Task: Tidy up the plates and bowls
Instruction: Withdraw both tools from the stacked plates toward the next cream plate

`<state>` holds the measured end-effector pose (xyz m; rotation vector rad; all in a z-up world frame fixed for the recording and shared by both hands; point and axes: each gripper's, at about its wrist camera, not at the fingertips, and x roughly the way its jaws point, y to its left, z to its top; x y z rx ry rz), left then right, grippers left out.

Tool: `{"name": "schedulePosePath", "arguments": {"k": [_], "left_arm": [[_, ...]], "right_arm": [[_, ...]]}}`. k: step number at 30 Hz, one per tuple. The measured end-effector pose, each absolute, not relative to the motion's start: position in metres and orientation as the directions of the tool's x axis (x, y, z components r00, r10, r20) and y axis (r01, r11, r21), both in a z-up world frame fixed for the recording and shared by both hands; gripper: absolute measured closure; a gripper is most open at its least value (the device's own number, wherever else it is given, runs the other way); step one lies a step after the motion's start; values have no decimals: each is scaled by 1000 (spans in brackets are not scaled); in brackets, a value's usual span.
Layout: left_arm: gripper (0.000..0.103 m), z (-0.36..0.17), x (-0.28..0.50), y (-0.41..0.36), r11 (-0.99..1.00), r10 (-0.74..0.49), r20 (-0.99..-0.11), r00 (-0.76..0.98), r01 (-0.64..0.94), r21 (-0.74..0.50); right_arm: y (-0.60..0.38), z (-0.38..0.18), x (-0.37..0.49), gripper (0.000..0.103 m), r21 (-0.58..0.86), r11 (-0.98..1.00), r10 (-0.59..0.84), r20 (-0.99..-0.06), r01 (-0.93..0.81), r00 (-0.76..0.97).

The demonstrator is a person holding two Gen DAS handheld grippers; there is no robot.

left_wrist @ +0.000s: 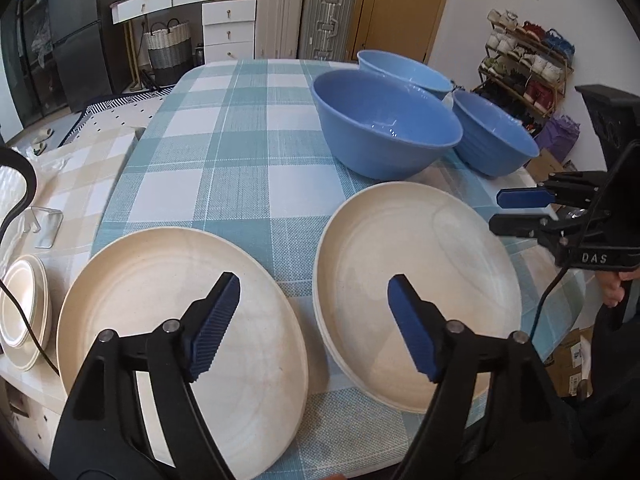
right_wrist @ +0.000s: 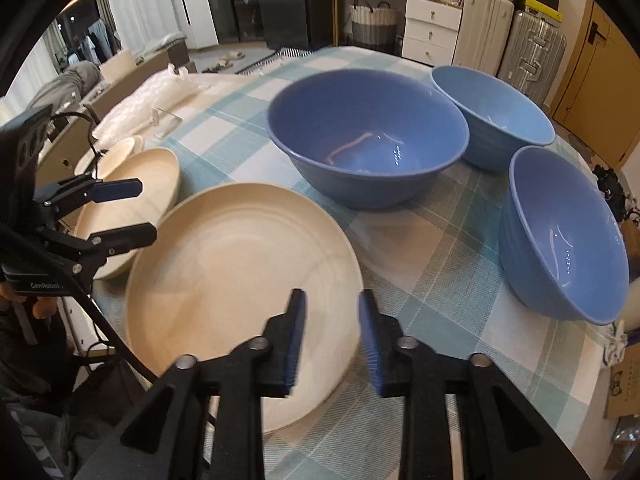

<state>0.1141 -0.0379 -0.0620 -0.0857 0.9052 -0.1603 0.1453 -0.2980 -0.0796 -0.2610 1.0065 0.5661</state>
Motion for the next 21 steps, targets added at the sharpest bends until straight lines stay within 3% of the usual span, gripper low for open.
{"name": "schedulePosePath", "arguments": {"k": [2,4,13,21], "left_arm": [[28,-58,108,-34,983,-182,-770,612,100,-153],[27,-53,97,-30,980,-198,-758,621,105,-170],[23,-41,62,7,980,-188,-729,658,79,-181],[21,-49,34,31,982,-176,-734,656,62,-180]], "right_arm": [[-295,-73,141,33,51,830,338,-839,-555,428],[-293,-67,136,25,41,840,336,-823,-541,459],[-272,-49,108,11,14,844,352,-768,-536,535],[-255,-53,108,11,20,848,346,-777,-530,525]]}}
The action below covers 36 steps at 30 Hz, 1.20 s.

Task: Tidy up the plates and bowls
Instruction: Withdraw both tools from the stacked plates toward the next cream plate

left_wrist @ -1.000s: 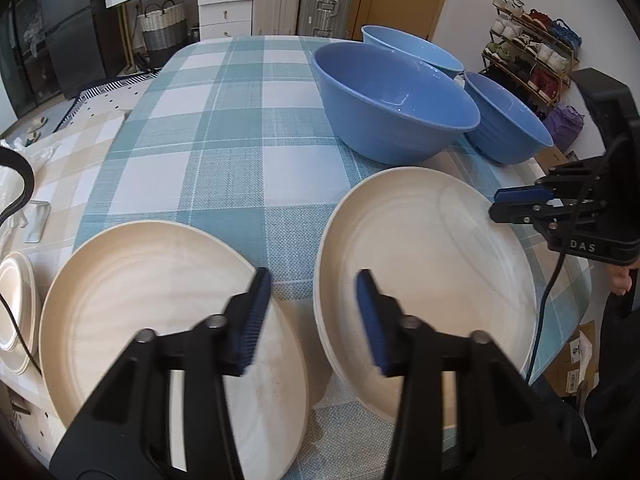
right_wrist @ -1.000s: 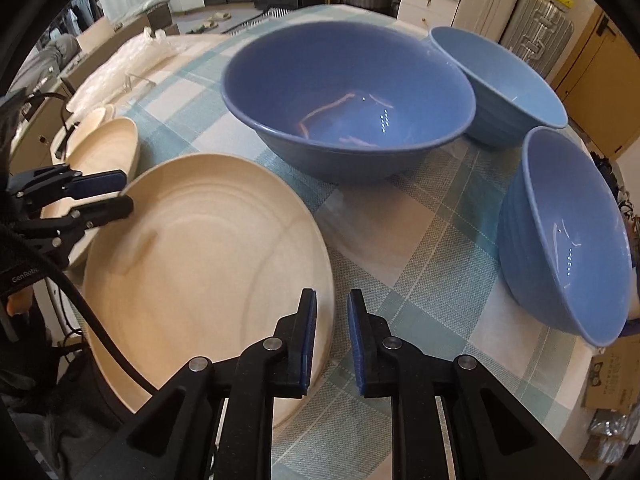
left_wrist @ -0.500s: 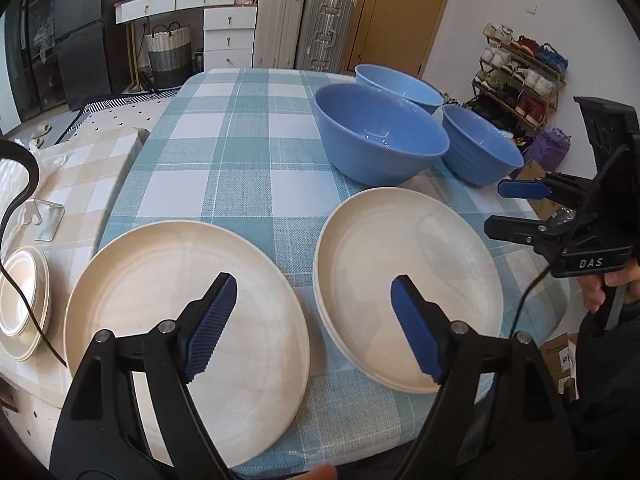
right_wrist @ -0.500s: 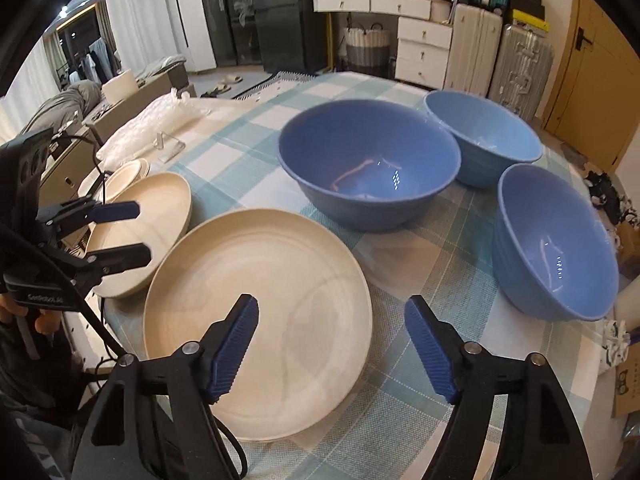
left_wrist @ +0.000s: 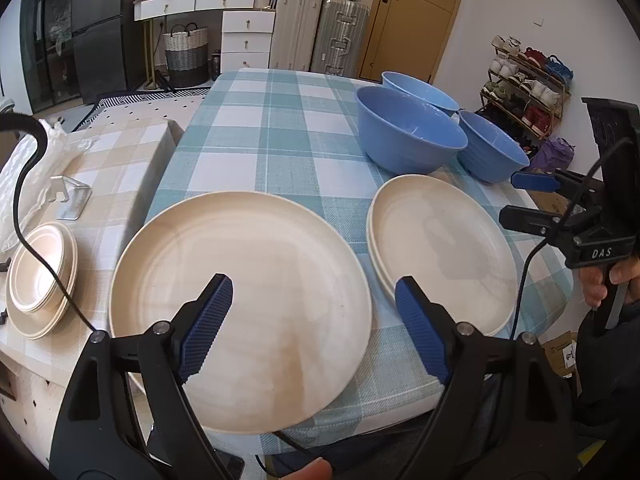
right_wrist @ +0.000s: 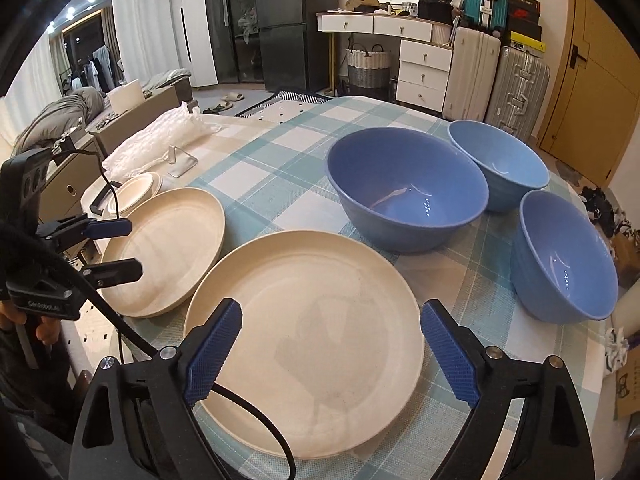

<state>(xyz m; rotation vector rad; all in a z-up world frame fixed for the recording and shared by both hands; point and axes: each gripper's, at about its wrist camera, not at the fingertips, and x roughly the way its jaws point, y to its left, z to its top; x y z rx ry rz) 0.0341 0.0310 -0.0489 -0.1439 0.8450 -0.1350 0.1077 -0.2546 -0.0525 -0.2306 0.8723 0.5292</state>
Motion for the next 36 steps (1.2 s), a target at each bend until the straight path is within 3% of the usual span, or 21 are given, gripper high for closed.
{"name": "schedulePosePath", "arguments": {"k": [36], "left_arm": [[19,-64,7,74,975,-134,-722,679,-39,-217]], "right_arm": [[-231,-47,106,11,54,839,375,-779,-541,503]]}}
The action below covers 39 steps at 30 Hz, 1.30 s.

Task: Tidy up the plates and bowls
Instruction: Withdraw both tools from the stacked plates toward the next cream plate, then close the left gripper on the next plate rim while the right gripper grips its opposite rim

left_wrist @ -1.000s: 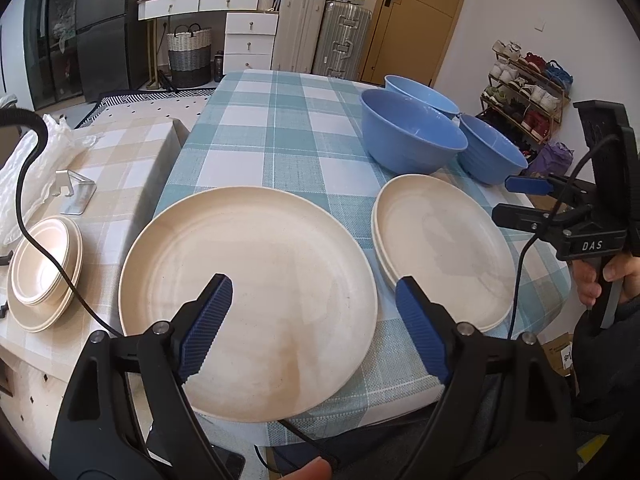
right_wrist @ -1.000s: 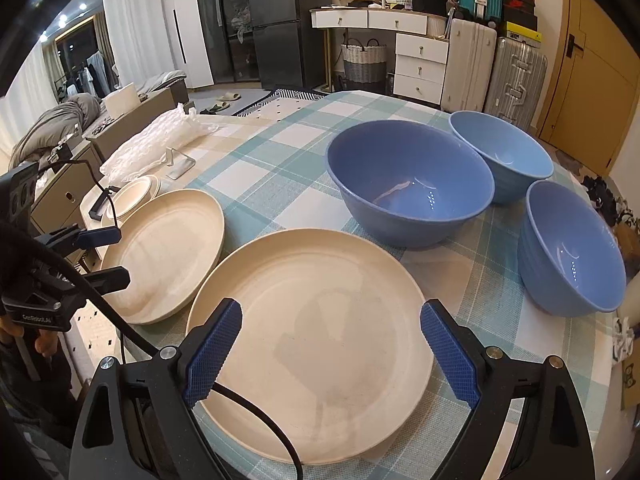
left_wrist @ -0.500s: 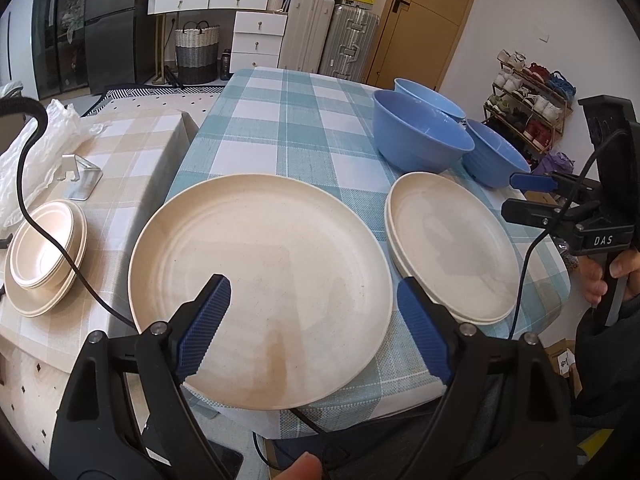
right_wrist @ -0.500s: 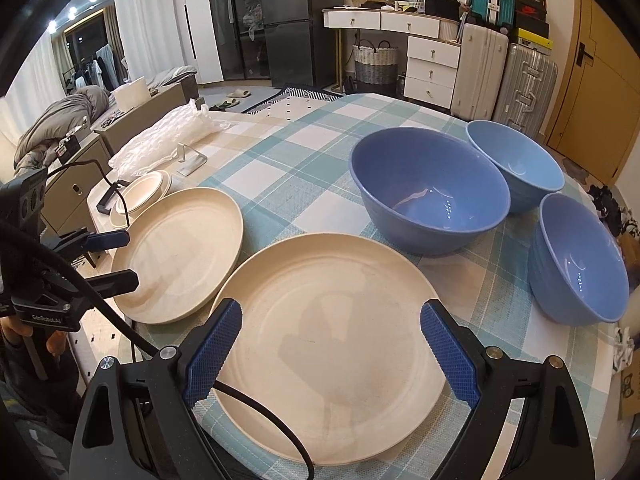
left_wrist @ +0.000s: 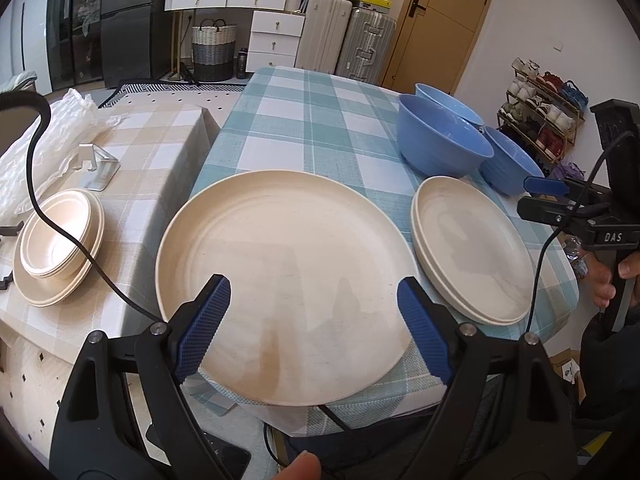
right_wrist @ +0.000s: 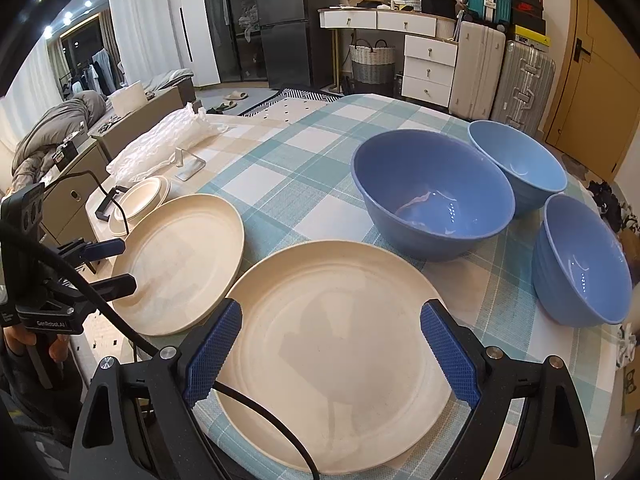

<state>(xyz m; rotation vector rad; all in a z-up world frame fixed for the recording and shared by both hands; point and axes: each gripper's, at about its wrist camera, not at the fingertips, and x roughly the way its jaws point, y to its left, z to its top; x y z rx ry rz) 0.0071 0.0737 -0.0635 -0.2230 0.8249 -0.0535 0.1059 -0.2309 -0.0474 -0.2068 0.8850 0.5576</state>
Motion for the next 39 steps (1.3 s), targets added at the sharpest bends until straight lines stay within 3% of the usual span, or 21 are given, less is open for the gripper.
{"name": "schedulePosePath", "arguments": {"k": [22,39], "left_arm": [[19,-75,-4,144,954,-14,-737,676,-213,-213],[19,-111,-2,186,897,-115,-750,652,-256,-360]], "right_arm": [[-152,-50,120,11,31,754,422,-788,-656,448],[-97,-78,158,11,78,713,419,-844,-697,335]]}}
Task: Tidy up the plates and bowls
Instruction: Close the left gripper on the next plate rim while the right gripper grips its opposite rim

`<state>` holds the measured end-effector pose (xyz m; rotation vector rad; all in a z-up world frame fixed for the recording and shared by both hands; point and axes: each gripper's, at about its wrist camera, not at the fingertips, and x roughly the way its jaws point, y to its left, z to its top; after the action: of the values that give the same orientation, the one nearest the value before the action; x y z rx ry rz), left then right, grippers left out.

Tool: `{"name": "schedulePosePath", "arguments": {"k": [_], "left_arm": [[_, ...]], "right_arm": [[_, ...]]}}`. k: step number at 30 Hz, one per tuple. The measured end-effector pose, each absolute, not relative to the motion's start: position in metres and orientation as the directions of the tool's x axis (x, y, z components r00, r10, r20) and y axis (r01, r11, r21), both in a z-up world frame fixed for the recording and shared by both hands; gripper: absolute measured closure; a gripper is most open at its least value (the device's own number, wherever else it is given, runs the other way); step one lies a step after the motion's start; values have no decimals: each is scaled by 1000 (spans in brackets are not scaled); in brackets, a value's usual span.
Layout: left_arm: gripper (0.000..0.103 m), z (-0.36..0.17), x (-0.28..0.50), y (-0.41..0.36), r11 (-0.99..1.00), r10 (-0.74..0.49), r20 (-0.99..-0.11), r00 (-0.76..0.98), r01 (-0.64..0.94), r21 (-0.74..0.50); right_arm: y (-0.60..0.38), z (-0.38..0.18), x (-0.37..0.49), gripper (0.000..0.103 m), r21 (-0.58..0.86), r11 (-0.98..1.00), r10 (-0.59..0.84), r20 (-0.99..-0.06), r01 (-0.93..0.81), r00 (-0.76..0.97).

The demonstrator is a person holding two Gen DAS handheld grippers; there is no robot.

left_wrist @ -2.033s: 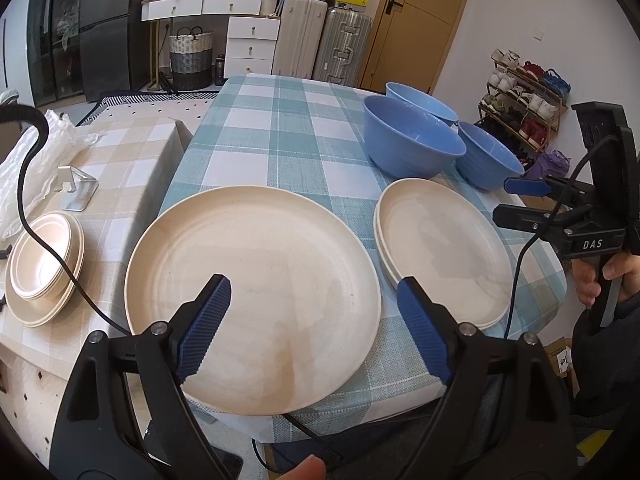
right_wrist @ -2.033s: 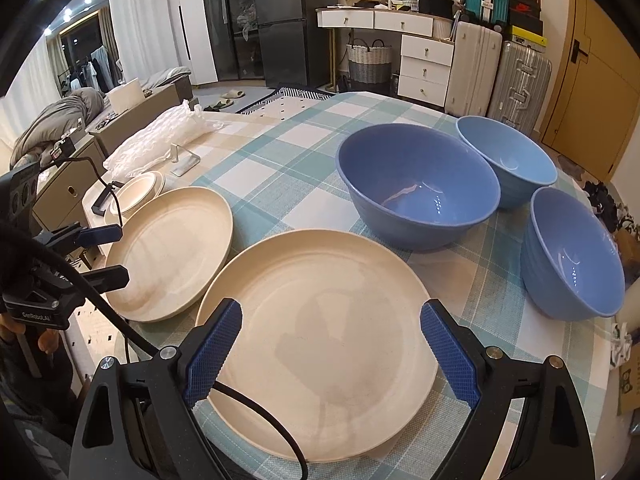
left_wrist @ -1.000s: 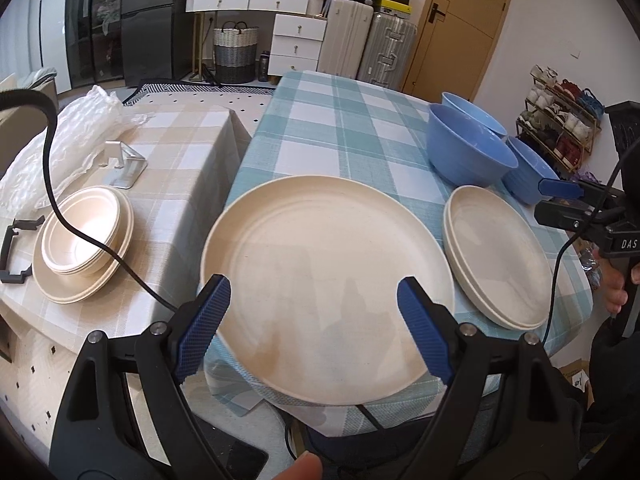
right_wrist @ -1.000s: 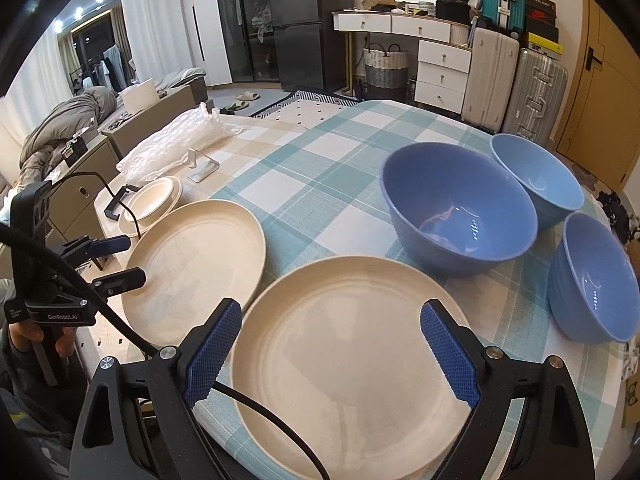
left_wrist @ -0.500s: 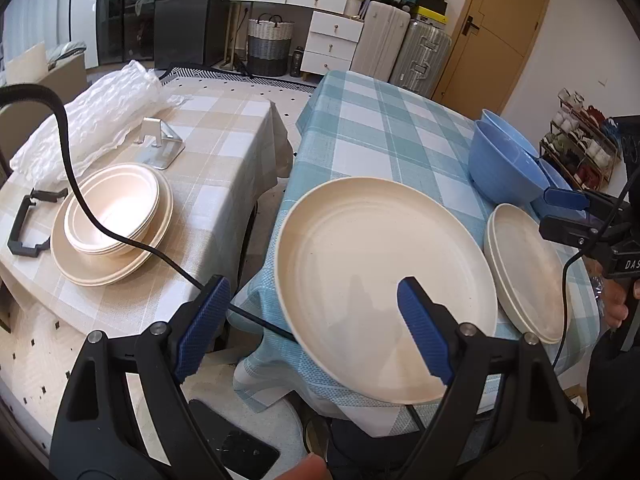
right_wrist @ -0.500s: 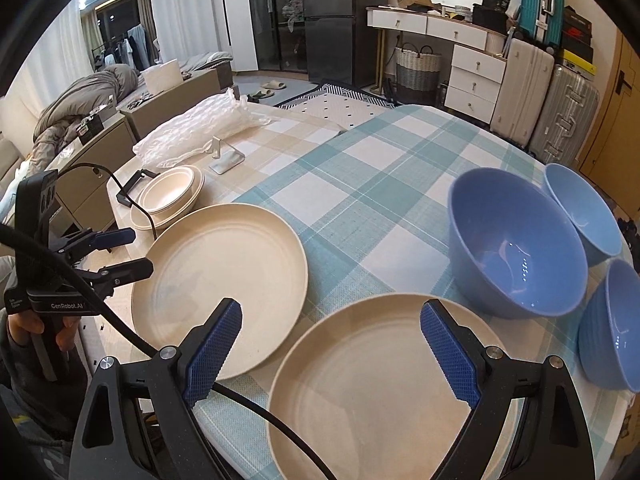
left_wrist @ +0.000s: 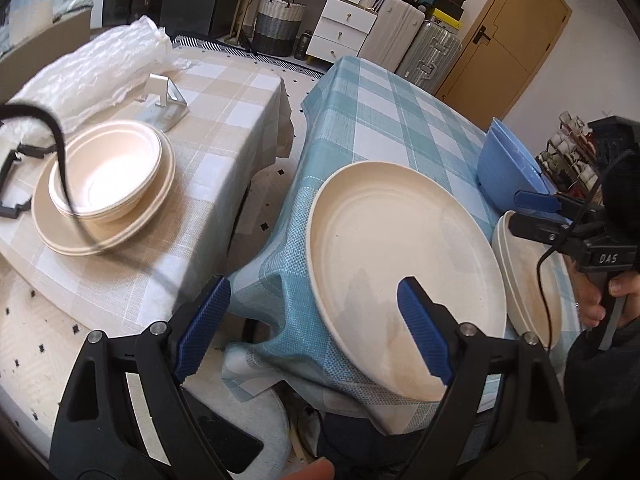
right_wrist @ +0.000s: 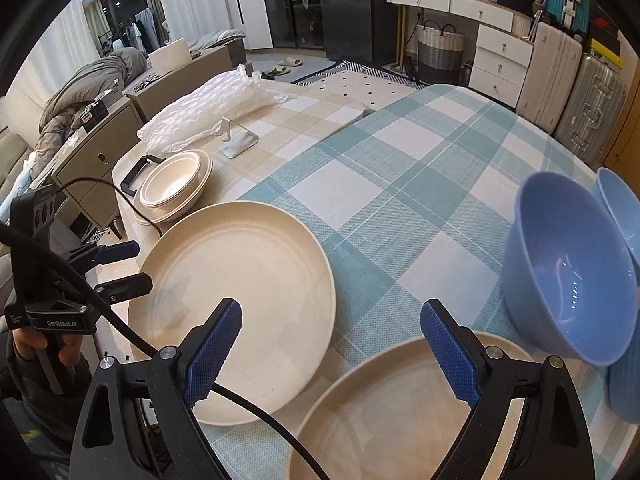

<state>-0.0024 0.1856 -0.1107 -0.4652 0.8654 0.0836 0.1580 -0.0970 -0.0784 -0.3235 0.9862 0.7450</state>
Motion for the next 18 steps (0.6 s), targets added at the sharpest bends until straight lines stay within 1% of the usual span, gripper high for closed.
{"name": "schedulePosePath", "arguments": {"k": [2,8,12,14,15,17,18], "left_arm": [[19,-114,-2,190,887,-126,-746,653,-262,-379],[20,-116,2,189,895,-116,-742,660,-254,-366],[26,-115,7,182,905,-120,-742,660,-234,-354],[36,-115,10,178,909,-125,-743,658,-225,-352],[39,-115,11,176,910,-126,-744,656,-222,-350],[53,-115,13,175,908,-138,-740,659,-215,-360],[56,-115,14,174,906,-147,-736,660,-210,-369]], "right_arm": [[-91,-82,162,11,72,710,410,-851,-700,328],[-79,-95,165,11,72,689,400,-868,-722,295],[-71,-100,165,11,70,677,398,-872,-733,284],[-67,-100,164,11,63,668,396,-873,-741,283],[-66,-101,163,11,55,666,391,-875,-744,286],[-63,-101,162,17,41,661,382,-878,-749,288],[-62,-102,161,21,38,659,379,-880,-752,288]]}}
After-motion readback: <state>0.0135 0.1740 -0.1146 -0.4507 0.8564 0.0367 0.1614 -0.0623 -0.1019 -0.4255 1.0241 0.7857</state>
